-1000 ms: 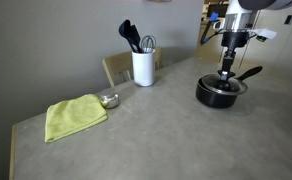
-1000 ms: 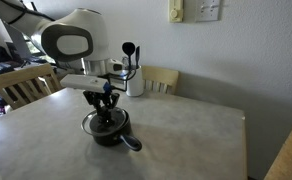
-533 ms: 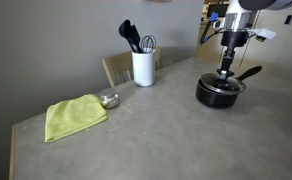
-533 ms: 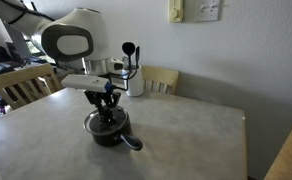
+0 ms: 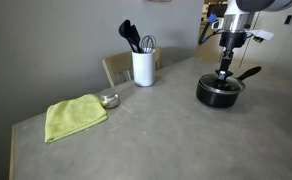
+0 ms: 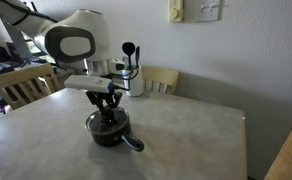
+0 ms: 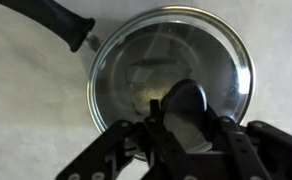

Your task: Cover the pot

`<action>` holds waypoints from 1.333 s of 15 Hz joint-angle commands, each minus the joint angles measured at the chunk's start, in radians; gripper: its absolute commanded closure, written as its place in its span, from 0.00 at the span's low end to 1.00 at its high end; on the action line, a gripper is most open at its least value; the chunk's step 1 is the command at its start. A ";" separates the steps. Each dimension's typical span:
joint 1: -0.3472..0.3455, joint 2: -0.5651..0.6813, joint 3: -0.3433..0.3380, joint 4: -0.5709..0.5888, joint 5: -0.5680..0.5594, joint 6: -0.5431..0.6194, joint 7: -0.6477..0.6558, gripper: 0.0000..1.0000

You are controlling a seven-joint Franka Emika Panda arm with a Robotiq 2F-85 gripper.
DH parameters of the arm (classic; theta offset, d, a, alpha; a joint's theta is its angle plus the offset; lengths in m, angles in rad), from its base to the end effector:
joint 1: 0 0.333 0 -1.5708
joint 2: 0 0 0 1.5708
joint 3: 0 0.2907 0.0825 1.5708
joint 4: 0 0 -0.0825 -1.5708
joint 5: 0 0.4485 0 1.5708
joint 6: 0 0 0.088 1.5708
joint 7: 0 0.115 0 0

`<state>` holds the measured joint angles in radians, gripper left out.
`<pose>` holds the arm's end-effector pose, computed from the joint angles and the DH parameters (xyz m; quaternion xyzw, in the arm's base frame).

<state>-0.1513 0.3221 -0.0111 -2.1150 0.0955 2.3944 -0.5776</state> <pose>0.5989 -0.0970 0.1757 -0.9846 -0.1712 0.0090 0.0356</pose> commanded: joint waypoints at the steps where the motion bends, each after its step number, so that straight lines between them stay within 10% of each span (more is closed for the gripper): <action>1: -0.023 0.029 0.018 0.044 0.011 0.007 -0.039 0.85; 20: -0.008 0.033 0.009 0.013 -0.058 0.015 -0.005 0.85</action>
<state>-0.1512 0.3589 -0.0035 -2.0814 0.0612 2.3950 -0.5870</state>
